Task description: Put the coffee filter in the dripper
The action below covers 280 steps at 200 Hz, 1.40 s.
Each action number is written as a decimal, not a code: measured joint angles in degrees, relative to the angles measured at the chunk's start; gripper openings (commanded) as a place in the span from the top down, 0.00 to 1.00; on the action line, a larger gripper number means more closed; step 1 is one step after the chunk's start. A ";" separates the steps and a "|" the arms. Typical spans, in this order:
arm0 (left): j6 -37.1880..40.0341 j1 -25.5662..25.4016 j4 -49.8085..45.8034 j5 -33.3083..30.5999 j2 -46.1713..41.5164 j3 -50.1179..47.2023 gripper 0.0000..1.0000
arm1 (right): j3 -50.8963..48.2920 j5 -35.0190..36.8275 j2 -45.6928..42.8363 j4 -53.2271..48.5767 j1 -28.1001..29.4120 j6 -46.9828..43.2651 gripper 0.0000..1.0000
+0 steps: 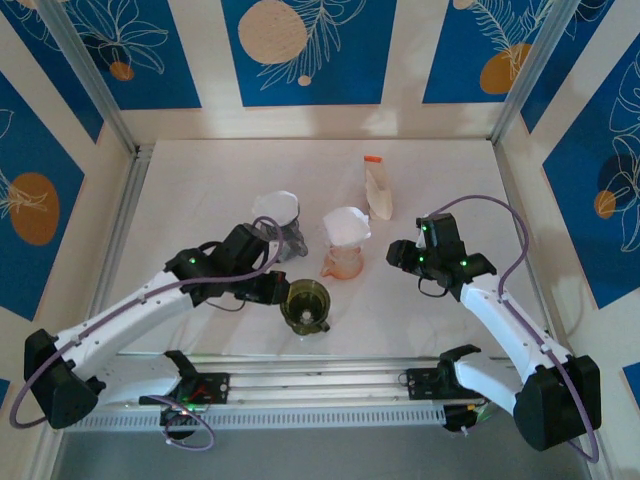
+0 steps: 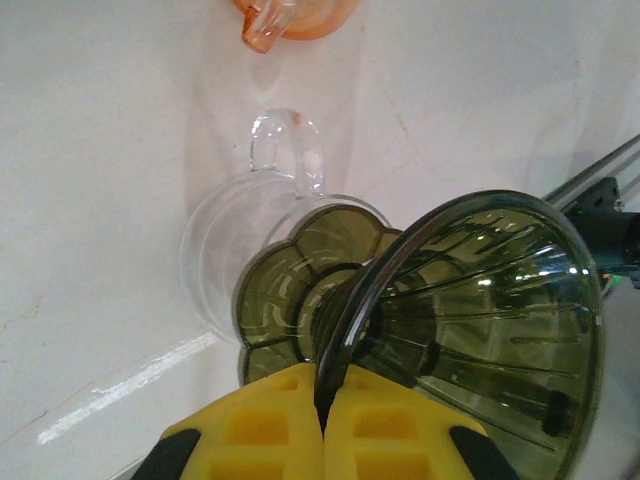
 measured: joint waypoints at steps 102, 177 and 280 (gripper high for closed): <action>-0.22 -0.07 1.64 -1.55 0.70 -0.37 0.72 | -0.02 0.00 -0.04 -0.04 0.00 0.00 0.51; 0.55 -0.09 -0.17 -5.62 -0.37 3.63 0.05 | -0.28 0.00 -0.70 -0.26 0.00 0.00 0.47; 2.84 -0.07 6.27 -21.66 -15.65 0.63 0.00 | 14.10 -1.27 8.15 -1.57 -4.42 -3.32 0.52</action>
